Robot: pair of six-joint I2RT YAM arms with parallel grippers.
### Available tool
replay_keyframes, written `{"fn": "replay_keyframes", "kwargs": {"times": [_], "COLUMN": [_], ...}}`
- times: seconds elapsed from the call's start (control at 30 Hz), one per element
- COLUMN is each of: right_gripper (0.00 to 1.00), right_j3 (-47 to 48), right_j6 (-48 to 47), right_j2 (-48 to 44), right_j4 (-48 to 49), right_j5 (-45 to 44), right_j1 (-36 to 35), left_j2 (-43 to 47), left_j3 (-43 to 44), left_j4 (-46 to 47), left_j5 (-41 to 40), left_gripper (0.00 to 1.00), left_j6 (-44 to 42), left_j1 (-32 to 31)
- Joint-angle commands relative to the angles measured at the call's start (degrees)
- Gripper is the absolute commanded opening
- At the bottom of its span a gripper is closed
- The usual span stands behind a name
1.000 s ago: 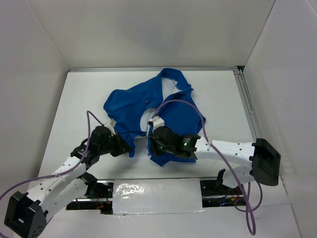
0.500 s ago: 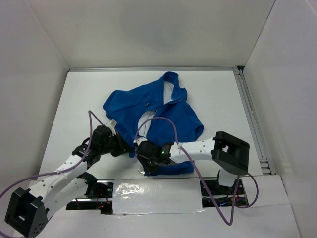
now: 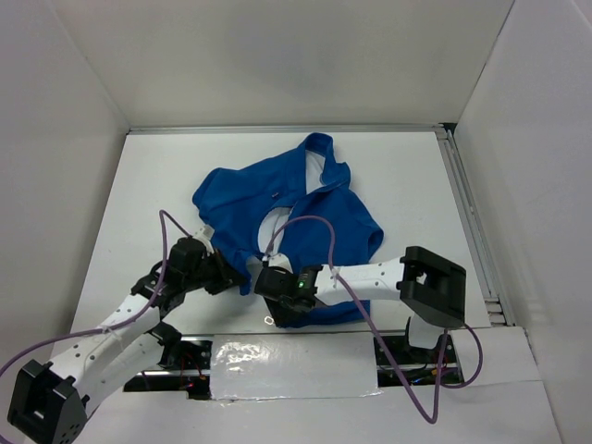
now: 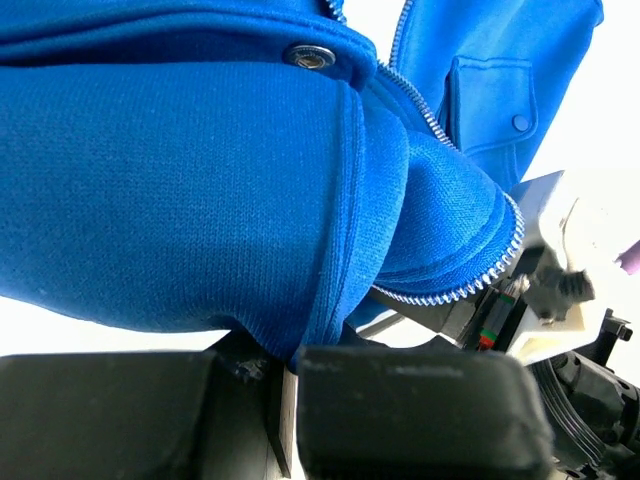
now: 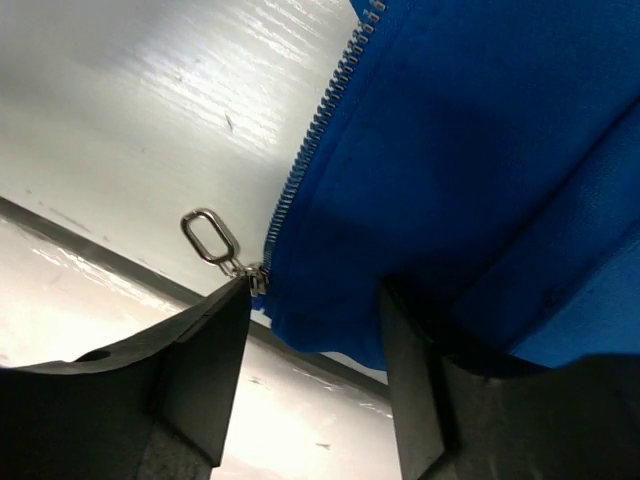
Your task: Zip up the jacket
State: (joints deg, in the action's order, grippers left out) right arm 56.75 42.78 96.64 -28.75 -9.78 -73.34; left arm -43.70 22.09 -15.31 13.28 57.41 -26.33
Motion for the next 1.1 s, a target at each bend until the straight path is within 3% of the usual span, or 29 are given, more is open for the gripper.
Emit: {"fn": "replay_keyframes", "kwargs": {"times": [0.0, 0.17, 0.4, 0.53, 0.67, 0.7, 1.07], "right_gripper": [0.63, 0.63, 0.40, 0.40, 0.09, 0.00, 0.00], "right_j3": [1.9, 4.8, 3.4, 3.0, 2.4, 2.1, -1.1], "right_j6": [4.8, 4.2, 10.1, 11.4, 11.6, 11.2, -3.0], "right_j2": [2.8, 6.7, 9.7, 12.5, 12.7, 11.0, -18.5], "right_j4": [-4.0, -4.7, -8.6, -8.6, -7.5, -6.3, 8.9], "right_j5": [-1.7, -0.9, -5.3, -4.7, -4.8, -5.2, -8.5], "right_j1": [-0.4, -0.4, -0.4, -0.6, -0.9, -1.0, 1.7], "left_j2": [1.3, 1.0, 2.1, 2.2, 2.7, 2.7, 1.9], "left_j3": [-1.1, -1.3, -1.8, -1.8, -1.9, -1.8, 5.7], "left_j4": [0.5, 0.2, 0.0, -1.1, -1.5, -1.3, 1.2], "left_j5": [0.0, 0.4, -0.1, -1.2, -1.3, -1.3, 3.9], "left_gripper": [0.00, 0.00, 0.00, 0.00, 0.00, 0.00, 0.00], "left_j6": [1.0, 1.3, 1.8, 2.2, 2.4, 2.4, -1.2], "left_j1": [0.1, 0.1, 0.1, 0.0, 0.0, 0.1, 0.0]}}
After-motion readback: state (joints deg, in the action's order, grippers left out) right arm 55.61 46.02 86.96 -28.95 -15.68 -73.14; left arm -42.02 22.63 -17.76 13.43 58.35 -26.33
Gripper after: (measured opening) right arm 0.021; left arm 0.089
